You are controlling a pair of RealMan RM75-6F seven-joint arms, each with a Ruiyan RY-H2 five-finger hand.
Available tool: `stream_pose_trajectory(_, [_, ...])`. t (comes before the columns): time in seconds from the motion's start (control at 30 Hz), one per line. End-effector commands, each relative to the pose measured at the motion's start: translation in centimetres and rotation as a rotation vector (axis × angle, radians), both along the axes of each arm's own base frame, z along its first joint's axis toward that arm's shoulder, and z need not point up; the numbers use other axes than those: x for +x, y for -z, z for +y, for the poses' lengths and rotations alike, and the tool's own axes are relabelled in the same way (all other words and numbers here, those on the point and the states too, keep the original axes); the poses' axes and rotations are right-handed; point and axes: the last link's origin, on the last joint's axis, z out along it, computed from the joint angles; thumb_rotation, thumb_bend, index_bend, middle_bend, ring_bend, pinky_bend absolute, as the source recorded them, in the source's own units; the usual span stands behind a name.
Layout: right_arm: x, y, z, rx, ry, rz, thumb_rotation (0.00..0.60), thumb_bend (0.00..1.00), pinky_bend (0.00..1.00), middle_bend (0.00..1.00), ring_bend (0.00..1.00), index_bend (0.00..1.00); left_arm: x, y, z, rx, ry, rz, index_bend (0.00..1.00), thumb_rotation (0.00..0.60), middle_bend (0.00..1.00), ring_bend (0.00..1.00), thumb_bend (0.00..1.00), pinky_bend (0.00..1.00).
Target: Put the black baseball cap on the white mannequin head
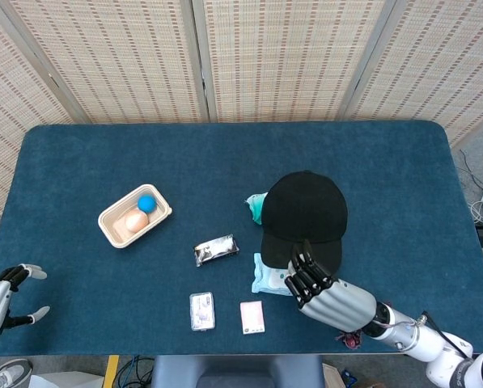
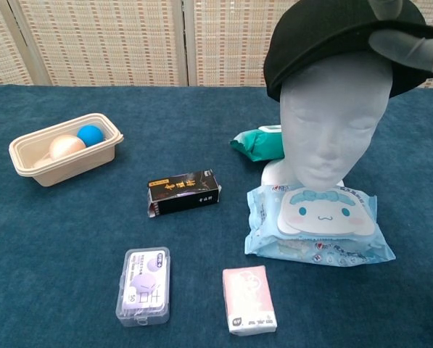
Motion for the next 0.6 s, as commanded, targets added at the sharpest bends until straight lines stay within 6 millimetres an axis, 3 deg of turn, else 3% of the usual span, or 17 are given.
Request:
stream_pose_trajectory(0.03, [-0.2,0.2,0.3,0.006,0.000,0.011,0.600,0.57,0.31,0.57,0.32,0.66,0.1,0.0,-0.1,-0.002,0.002,0.000,0.38,0.600,0.29,0.26,0.12,0.41])
stream_pose_trajectory(0.6, [-2.3,1.8,1.3,0.061,0.060,0.039,0.600,0.57,0.31,0.57,0.32,0.66,0.1,0.1,-0.1,-0.006,-0.001,0.003,0.38,0.600,0.29,0.26,0.12,0.41])
